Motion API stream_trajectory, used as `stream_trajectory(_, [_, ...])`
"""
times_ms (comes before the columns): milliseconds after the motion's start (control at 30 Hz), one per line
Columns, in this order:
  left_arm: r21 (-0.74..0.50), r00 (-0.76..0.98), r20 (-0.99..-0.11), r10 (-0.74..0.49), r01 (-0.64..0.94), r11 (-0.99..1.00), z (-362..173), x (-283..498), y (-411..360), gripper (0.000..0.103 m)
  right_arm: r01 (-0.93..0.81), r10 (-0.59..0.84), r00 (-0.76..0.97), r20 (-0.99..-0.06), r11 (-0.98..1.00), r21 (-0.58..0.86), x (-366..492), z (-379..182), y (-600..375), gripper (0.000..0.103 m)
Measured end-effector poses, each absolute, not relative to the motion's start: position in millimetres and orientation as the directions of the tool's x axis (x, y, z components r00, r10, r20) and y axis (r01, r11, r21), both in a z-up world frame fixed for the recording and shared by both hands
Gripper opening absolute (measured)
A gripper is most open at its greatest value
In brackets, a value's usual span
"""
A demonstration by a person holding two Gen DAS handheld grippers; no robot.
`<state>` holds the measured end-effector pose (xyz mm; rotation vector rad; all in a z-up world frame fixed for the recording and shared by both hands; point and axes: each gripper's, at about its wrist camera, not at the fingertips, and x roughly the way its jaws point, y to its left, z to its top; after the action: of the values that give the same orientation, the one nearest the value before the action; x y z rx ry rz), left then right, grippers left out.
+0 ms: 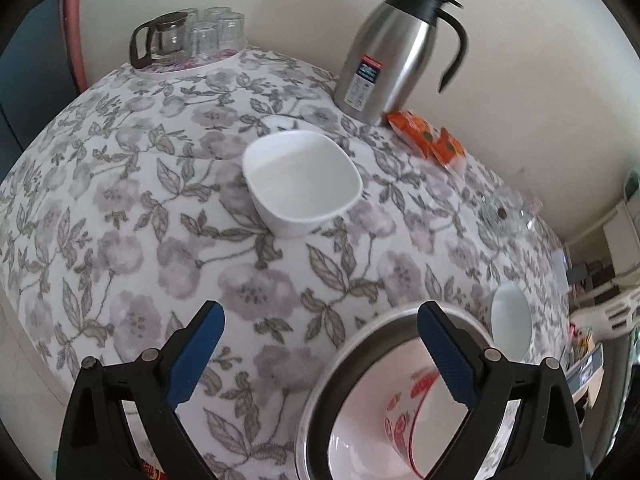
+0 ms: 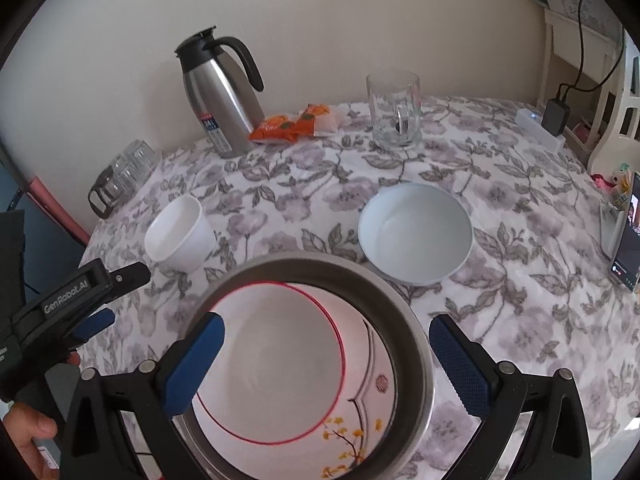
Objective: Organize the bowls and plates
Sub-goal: 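Move both tools to the white square bowl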
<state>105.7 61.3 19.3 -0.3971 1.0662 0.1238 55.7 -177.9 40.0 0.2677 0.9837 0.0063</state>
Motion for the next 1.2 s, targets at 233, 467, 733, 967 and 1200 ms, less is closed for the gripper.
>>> stream_trajectory(233, [-0.214,0.525,-0.851,0.007,-0.359,0.908,33,124,91,0.097,0.123,0.135,0.599,-0.789,0.958,0.257,62,50,-166,0.103])
stream_trajectory(467, [-0.199,0.514,-0.856,0.050,-0.417,0.887,33,142,123,0.097,0.082,0.137,0.624,-0.770,0.968,0.239,72,64,-138,0.103])
stream_trajectory(733, [-0.204,0.457,-0.889,-0.004,-0.388,0.899,7,162,135,0.097,0.068,0.154,0.612,-0.775,0.967,0.246,98,77,-110,0.103])
stream_trajectory(967, [-0.231,0.456,-0.889,-0.038,-0.376,0.897,0,172,149,0.097,0.077,0.167,0.572,-0.803,0.964,0.255,117,72,-86,0.103])
stream_trajectory(1200, [-0.266,0.456,-0.887,-0.069,-0.384,0.884,-6,177,169,0.097,0.058,0.192,0.522,-0.831,0.964,0.259,137,63,-65,0.103])
